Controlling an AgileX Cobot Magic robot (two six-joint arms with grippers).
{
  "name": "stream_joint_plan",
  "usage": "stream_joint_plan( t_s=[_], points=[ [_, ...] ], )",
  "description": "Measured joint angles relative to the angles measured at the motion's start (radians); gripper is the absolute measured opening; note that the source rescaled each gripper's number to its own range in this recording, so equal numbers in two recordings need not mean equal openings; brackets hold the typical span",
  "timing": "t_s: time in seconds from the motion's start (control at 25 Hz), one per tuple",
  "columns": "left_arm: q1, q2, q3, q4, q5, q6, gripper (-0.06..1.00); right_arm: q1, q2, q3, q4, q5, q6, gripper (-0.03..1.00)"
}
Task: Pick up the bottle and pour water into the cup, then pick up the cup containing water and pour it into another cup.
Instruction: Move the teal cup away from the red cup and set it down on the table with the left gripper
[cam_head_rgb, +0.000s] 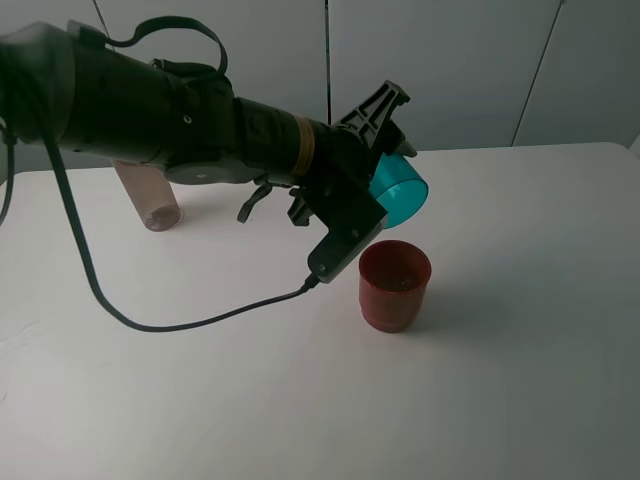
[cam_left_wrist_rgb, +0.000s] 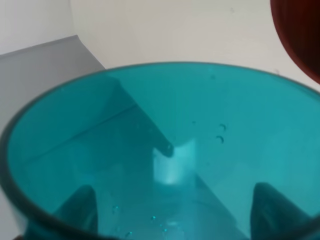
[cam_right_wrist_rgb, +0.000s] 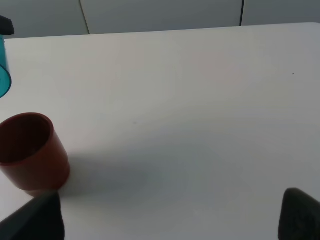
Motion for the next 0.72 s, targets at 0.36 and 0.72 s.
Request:
stream_joint_plan(
  t_s=[0.36, 0.72],
  points=[
    [0.0, 0.0, 0.0, -0.336, -0.032, -0.13, 0.06, 0.0, 0.0, 0.0, 0.0, 0.0, 0.0, 0.0],
    [0.021, 0.0, 0.0, -0.721, -0.151, -0.39, 0.06, 0.0, 0.0, 0.0, 0.0, 0.0, 0.007, 0.0]
  ],
)
